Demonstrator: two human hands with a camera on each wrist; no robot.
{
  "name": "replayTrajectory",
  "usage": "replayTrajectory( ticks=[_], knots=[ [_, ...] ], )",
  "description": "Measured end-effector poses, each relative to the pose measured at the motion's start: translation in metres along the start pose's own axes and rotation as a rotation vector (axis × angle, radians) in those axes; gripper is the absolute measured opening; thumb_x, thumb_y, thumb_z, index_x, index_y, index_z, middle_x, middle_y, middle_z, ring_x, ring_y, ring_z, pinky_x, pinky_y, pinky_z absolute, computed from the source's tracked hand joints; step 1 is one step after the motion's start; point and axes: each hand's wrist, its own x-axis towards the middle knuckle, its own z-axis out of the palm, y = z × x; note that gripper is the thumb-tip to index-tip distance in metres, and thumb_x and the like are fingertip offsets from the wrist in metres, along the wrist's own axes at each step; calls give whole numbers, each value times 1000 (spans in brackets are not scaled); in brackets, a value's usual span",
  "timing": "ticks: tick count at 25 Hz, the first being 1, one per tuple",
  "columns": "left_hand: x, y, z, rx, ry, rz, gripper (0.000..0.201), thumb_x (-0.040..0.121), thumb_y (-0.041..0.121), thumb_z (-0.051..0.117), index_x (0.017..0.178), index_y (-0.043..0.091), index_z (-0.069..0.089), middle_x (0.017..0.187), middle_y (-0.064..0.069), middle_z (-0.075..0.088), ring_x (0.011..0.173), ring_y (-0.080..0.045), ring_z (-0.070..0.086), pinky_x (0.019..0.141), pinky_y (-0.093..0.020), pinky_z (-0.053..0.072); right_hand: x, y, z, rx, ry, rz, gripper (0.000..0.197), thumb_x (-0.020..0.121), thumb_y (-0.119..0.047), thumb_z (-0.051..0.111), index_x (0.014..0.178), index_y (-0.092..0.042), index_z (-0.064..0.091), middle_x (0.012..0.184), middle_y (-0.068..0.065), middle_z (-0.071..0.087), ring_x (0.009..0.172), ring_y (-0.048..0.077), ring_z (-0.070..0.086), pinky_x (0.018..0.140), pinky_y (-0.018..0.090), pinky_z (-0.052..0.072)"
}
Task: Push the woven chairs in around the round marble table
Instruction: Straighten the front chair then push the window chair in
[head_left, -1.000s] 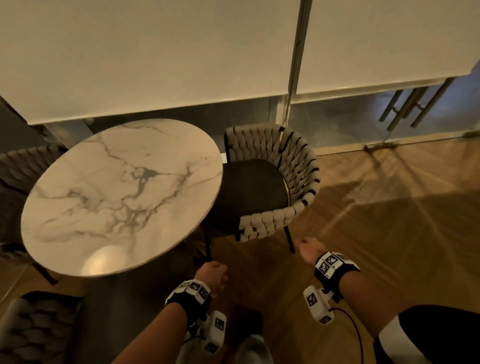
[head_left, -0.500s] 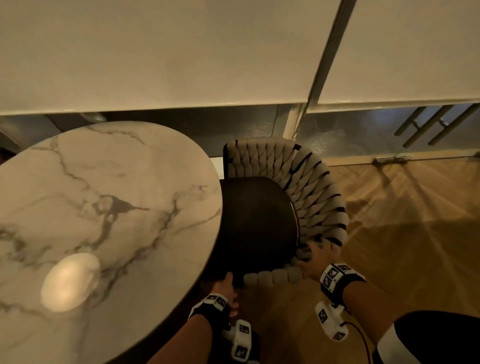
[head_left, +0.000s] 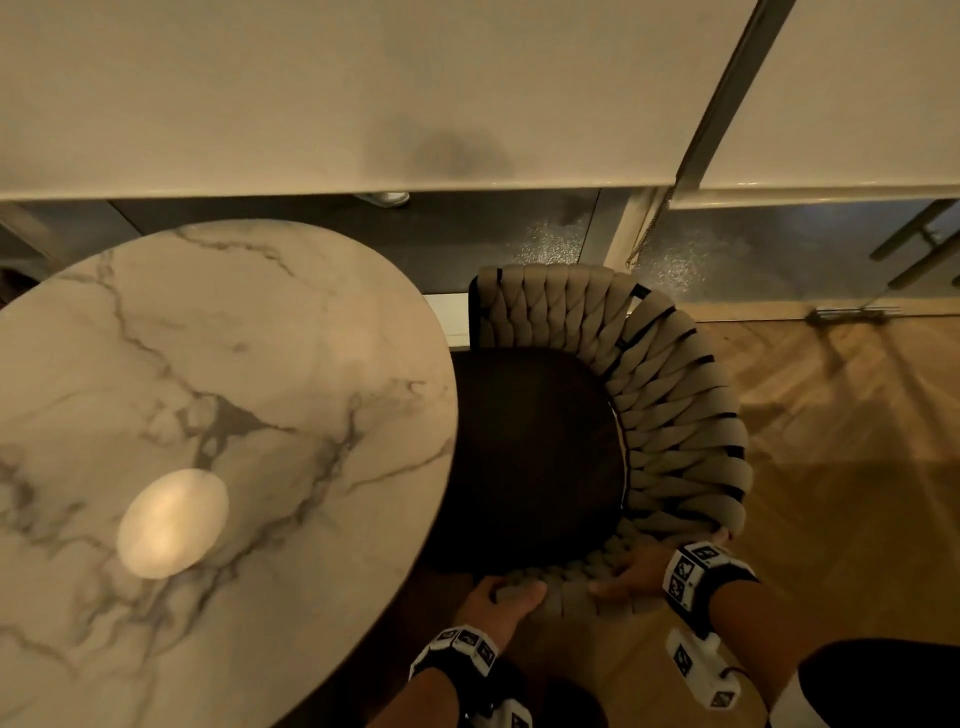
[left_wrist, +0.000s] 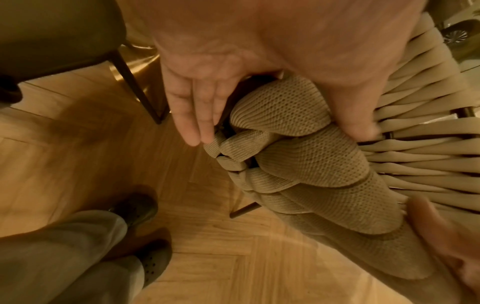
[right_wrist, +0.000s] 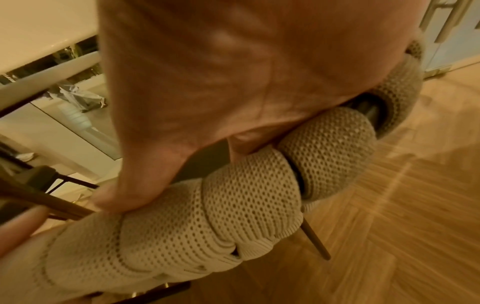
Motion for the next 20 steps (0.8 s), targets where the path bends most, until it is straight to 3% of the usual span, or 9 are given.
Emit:
replayTrajectory(
  ticks=[3,5,8,10,13,16,18,20],
  knots=[
    [-3,-1,8,65,67,51,67,52,65,79,107,38,54,116,5,63,103,-18,58,98,-36,49,5,11,9,-178,23,-64,136,18,-106,31,143,-51,24,161,-8,16,147,32,13,110,70,-3],
    [-5,-2,15,95,115,86,69,50,60,83,107,35,54,109,8,63,95,-15,57,92,-32,47,-3,21,20,-289,215,-146,121,31,-104,32,140,-52,28,154,-10,31,140,28,28,107,66,11],
    [-11,-2,22,-4,165,116,77,37,61,89,101,36,53,107,7,63,100,-19,61,92,-35,50,-4,35,42,-275,544,-302,97,53,-96,34,135,-43,41,137,-8,52,120,21,49,100,44,31],
    [-14,1,27,-42,180,118,77,38,58,90,101,34,52,111,3,62,101,-20,60,93,-36,50,2,43,52,-264,601,-303,98,56,-98,26,130,-37,48,128,-4,59,110,22,54,95,42,36],
    [-19,11,41,-67,178,107,93,41,56,91,119,21,55,122,-3,61,108,-24,60,95,-37,51,13,59,56,-261,565,-252,100,55,-100,20,125,-36,52,124,-2,61,108,23,55,94,44,37],
    [-19,25,56,-78,192,134,113,28,68,87,125,17,57,122,-4,63,112,-27,62,99,-43,52,10,78,45,-235,588,-259,101,55,-99,21,137,-43,37,139,-6,52,125,20,47,109,47,25],
    [-14,43,63,-77,214,164,112,29,69,84,124,17,57,123,-6,63,113,-29,61,100,-48,52,4,82,29,-278,615,-210,93,62,-94,25,139,-43,35,146,-9,45,135,19,38,116,59,0],
    [-4,60,59,-61,235,177,118,26,74,82,128,19,55,126,-6,63,113,-30,61,100,-50,51,3,80,11,-311,625,-94,88,65,-91,25,137,-43,38,148,-9,42,138,24,33,100,72,-23]
  ],
)
